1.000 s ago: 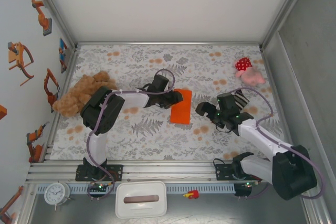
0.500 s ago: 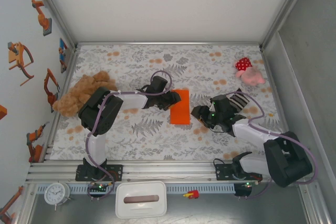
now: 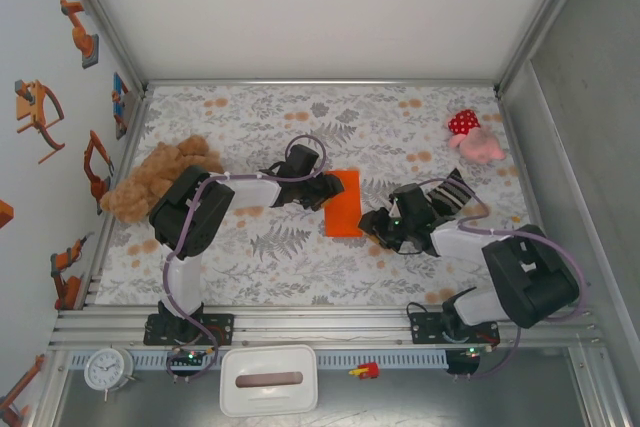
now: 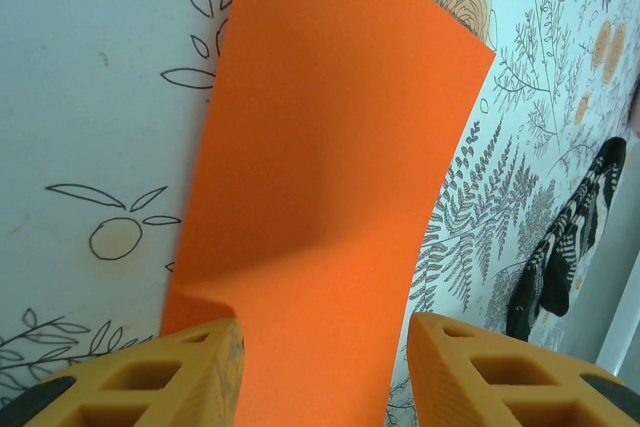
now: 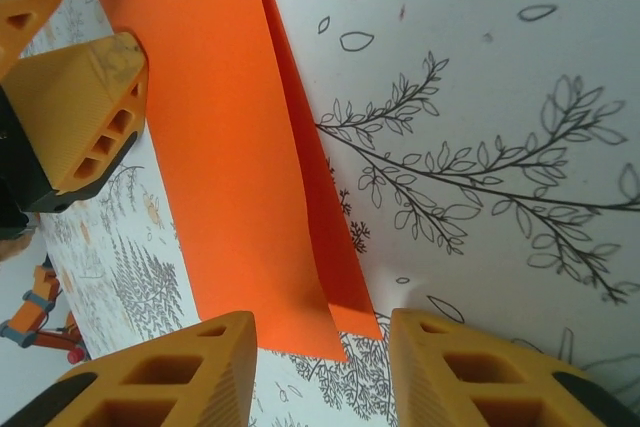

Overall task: Fold a paper plane with a square sheet of paper (pick it up from the middle)
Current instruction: Fold the triangle a second time at the center of the table.

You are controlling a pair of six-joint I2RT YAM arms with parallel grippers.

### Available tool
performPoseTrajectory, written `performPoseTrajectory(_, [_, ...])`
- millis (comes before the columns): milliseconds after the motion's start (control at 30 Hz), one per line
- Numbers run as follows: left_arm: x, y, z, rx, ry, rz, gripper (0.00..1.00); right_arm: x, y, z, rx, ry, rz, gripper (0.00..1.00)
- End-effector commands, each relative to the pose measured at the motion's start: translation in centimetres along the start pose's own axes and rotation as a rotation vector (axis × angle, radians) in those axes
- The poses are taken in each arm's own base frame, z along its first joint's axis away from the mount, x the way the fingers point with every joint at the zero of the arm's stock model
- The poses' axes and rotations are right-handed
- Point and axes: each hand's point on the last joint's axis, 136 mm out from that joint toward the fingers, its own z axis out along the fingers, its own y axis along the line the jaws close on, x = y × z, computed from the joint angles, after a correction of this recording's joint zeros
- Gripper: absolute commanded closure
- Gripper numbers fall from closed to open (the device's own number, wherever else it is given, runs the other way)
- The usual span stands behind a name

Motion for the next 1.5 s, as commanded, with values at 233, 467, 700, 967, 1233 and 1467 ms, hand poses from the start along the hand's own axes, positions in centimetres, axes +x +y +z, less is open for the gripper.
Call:
performPoseTrajectory(233, [2.1, 6.2, 0.8, -0.192, 0.066, -0.082, 0.52, -0.4, 2.2, 0.4, -0.088, 0.004, -0.023, 0.68])
performPoseTrajectory(467, [2.1, 6.1, 0.7, -0.196, 0.067, -0.081, 0.53, -0.4, 2.0, 0.0, -0.082, -0.014, -0.015, 0.74])
performPoseTrajectory(700, [2.0, 6.0, 0.7, -0.193, 0.066, -0.078, 0.53, -0.6, 2.4, -0.3, -0.087, -0.028, -0.022, 0.87])
performPoseTrajectory(967, [0.5, 1.2, -1.2, -0.07, 0.061, 0.036, 0.52, -0.7, 2.1, -0.3, -0.035, -0.014, -0.014, 1.0])
performPoseTrajectory(1233, [-1.6, -0.8, -2.2, -0.016, 0.035, 0.138, 0.61, 0.2, 1.0, -0.8, 0.027, 0.027, 0.011, 1.0])
performPoseTrajectory(1467, [-0.7, 0.4, -0.9, -0.032, 0.111, 0.153, 0.67, 0.4, 1.7, -1.0, 0.013, 0.044, 0.01, 1.0])
